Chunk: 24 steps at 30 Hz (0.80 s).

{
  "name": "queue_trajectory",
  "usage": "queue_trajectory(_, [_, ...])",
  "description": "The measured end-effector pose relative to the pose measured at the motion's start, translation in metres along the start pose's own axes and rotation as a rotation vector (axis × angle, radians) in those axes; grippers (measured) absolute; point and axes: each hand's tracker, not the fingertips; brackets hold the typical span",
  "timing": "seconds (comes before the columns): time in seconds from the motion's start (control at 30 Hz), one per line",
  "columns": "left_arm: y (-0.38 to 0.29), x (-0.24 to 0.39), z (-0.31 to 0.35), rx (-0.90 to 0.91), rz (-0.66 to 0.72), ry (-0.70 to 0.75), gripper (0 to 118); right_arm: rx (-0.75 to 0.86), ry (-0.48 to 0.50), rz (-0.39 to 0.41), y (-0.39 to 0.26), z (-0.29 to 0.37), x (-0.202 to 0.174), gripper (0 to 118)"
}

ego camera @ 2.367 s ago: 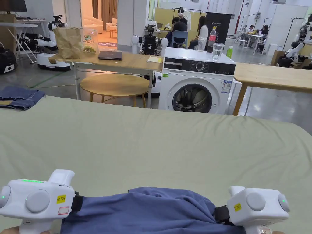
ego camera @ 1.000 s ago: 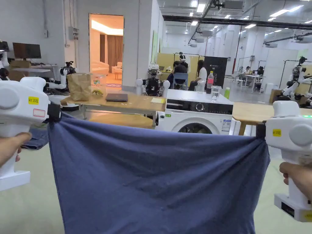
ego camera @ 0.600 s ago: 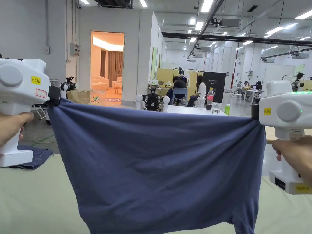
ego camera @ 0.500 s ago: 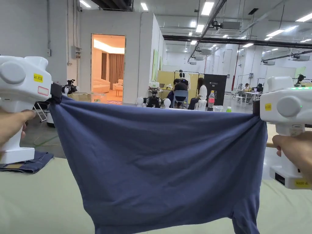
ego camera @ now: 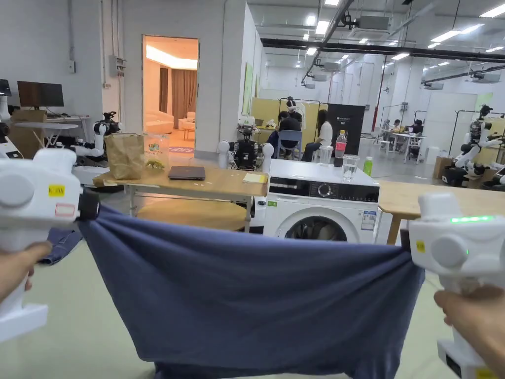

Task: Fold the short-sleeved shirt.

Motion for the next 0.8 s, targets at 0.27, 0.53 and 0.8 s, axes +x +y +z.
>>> queue_trajectory(0.27, [-0.143, 0.002, 0.040, -0.115, 0.033, -0.045, 0, -0.102, -0.001, 0.040, -0.129, 0.054, -0.001, 5])
queue_trajectory(0.53, [-0.251, -0.002, 0.104, -0.190, 0.137, -0.068, 0, -0.232, 0.026, 0.026, -0.223, 0.113, 0.001, 5])
queue_trajectory(0.8, [-0.332, 0.005, 0.120, -0.328, 0.158, -0.053, 0, -0.352, 0.054, -0.040, -0.303, 0.124, 0.000, 5])
